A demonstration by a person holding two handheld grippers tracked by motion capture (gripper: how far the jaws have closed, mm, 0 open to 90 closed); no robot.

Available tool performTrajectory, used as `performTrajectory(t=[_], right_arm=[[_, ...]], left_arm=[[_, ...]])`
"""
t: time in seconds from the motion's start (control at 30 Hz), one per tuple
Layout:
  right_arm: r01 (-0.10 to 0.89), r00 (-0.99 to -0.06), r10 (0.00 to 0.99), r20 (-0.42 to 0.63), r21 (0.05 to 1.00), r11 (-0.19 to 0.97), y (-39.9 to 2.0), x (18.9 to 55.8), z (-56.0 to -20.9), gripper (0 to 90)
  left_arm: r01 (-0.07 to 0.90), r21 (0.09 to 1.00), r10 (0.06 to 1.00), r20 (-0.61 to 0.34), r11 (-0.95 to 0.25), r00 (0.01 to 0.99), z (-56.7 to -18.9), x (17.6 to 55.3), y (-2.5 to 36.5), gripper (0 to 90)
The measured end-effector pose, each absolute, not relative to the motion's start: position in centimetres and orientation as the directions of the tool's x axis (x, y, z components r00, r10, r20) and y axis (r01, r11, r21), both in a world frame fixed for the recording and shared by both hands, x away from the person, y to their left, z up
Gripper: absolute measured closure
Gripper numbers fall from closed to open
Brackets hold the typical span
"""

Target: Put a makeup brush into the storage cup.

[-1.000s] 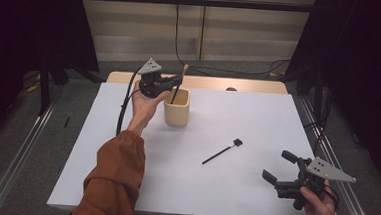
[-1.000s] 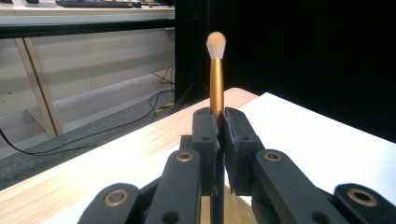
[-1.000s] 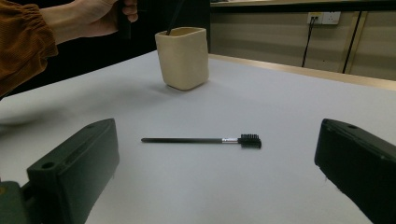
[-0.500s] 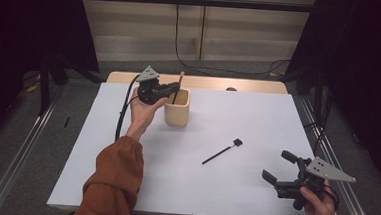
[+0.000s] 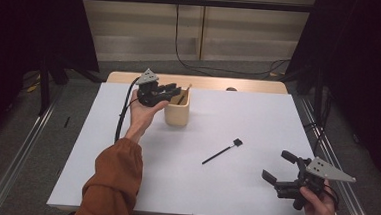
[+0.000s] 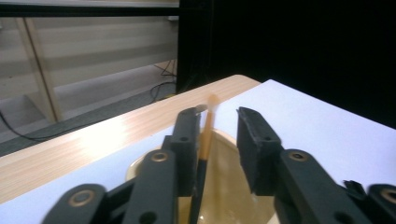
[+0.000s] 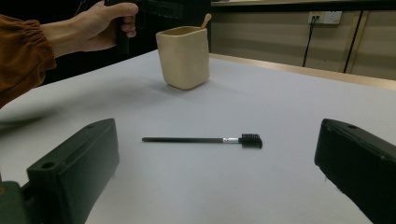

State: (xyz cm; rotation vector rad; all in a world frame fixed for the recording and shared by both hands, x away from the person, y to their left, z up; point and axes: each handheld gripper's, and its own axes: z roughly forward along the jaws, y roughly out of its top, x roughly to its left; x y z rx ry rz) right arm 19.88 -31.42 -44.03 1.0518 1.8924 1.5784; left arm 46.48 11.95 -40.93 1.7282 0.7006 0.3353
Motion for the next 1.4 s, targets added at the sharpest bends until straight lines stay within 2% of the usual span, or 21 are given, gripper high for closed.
performTrajectory(t=[0.1, 0.13, 0.2, 0.3, 0.37, 0.6, 0.77, 1.03, 1.4], right_arm=[[0.263, -0.604, 0.787, 0.124, 0.964, 0.05, -31.4, 19.9, -44.0, 0.0], [0.263, -0.604, 0.787, 0.123, 0.964, 0.051, -31.4, 19.9, -44.0, 0.0], [0.261, -0.605, 0.787, 0.123, 0.964, 0.051, -31.4, 19.9, -44.0, 0.0], [0.26, -0.605, 0.787, 0.122, 0.964, 0.051, -31.4, 19.9, -44.0, 0.0], [0.26, -0.605, 0.787, 0.122, 0.964, 0.05, -31.4, 19.9, -44.0, 0.0], [0.256, -0.61, 0.783, 0.122, 0.965, 0.048, -31.5, 19.9, -43.9, 0.0], [0.259, -0.609, 0.783, 0.123, 0.965, 0.05, -31.4, 19.9, -43.9, 0.0], [0.258, -0.607, 0.785, 0.122, 0.965, 0.049, -31.4, 19.9, -43.9, 0.0], [0.258, -0.607, 0.785, 0.121, 0.965, 0.051, -31.4, 20.0, -44.0, 0.0]], left_arm=[[0.276, 0.953, 0.629, -0.137, -0.127, 0.765, -40.9, 46.4, 11.9, 52.6], [0.277, 0.953, 0.633, -0.14, -0.122, 0.762, -40.9, 46.4, 11.9, 46.5], [0.271, 0.955, 0.632, -0.135, -0.123, 0.763, -40.8, 46.4, 11.9, 43.6], [0.274, 0.955, 0.637, -0.141, -0.114, 0.758, -40.6, 46.2, 12.0, 32.1], [0.271, 0.956, 0.632, -0.14, -0.115, 0.762, -40.5, 46.0, 12.1, 29.1], [0.277, 0.957, 0.65, -0.152, -0.092, 0.745, -39.7, 45.1, 12.9, 10.2], [0.277, 0.957, 0.653, -0.156, -0.086, 0.741, -39.5, 44.7, 13.3, 3.8], [0.29, 0.954, 0.655, -0.174, -0.072, 0.735, -40.3, 43.6, 13.8, 2.8], [0.272, 0.956, 0.662, -0.132, -0.113, 0.738, -40.1, 41.7, 14.8, 2.3]])
